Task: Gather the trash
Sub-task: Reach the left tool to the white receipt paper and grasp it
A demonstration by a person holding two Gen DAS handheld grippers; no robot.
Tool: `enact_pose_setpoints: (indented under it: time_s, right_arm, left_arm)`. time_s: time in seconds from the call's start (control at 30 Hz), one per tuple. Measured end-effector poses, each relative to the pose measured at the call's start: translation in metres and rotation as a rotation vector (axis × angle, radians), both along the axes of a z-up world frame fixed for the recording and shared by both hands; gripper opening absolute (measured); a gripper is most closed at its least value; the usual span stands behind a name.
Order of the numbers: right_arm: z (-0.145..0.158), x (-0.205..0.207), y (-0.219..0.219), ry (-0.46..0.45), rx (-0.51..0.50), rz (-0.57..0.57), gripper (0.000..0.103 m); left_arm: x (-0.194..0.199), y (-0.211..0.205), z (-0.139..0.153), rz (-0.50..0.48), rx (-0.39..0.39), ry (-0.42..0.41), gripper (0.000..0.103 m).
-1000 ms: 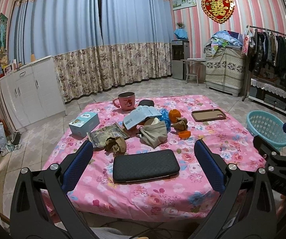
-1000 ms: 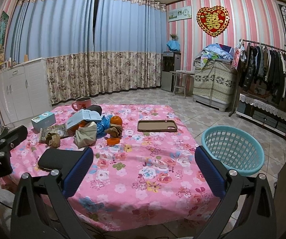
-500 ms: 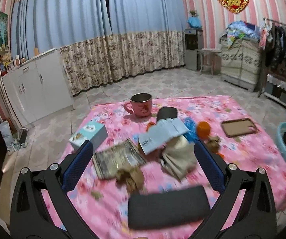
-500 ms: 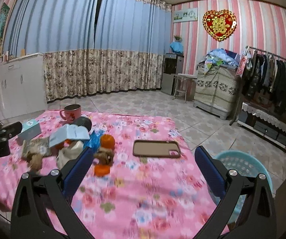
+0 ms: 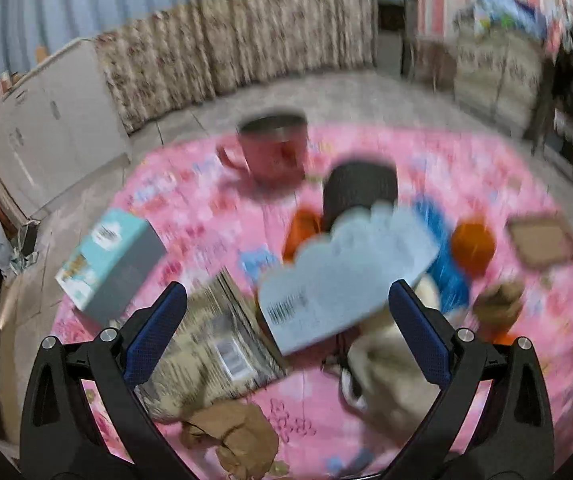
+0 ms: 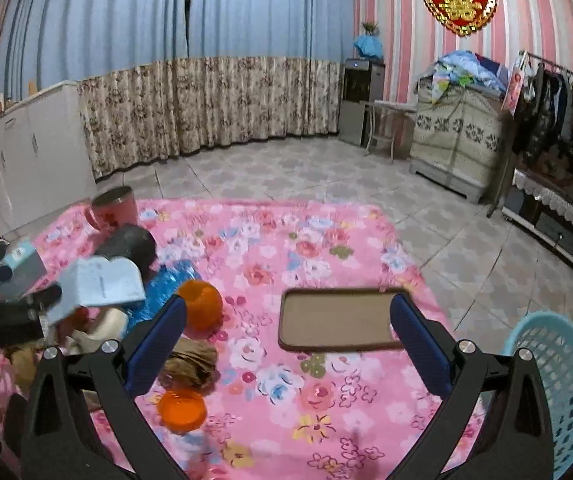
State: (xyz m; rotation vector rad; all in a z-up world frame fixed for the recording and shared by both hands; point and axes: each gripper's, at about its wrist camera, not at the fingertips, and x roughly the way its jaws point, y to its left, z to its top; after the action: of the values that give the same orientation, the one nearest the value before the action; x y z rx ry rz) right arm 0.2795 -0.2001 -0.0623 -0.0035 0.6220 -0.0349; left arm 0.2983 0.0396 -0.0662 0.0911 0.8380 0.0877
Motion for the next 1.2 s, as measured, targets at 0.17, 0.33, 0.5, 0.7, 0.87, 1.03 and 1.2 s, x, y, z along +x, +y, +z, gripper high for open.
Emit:
enact_pose_setpoints:
  time_s: [0.17,0.33,0.5,0.7,0.87,1.03,1.2]
  right_arm:
    - [-0.02,0.005,-0.003,0.074,-0.003,-0.005,0.099]
    - [-0.025,0.003,0.0,0.079,-0.008,0.003,0.099]
    - [-0.026,0.003,0.004,0.074,-0.025,0.001,0.099]
    - [-0.026,0.002,0.008,0.069,-0.02,0.034,0.099]
    - [-0.025,0.001,0.011,0.055,-0.03,0.037,0.099]
    - [-0.025,0.0,0.009,0.054,-0.026,0.039,0.099]
    - [-0.027,0.001,0.012,0.063,-0.015,0.061,0.099]
  left_arm:
    - [0.004,-0.006,-0.018,-0.034,0.031,0.047,0.098]
    - [0.009,-0.005,-0.022,-0.046,0.013,0.042,0.097]
    - [0.017,-0.001,-0.024,-0.042,-0.009,0.047,0.081]
    - [0.016,-0.006,-0.014,-0.058,0.026,-0.013,0.063]
    - [0.018,-0.001,-0.009,-0.068,-0.015,-0.021,0.034]
    - [0.013,0.0,-0.002,-0.064,0.011,-0.054,0.019]
    - [0.01,0.006,0.003,-0.052,0.005,-0.073,0.014]
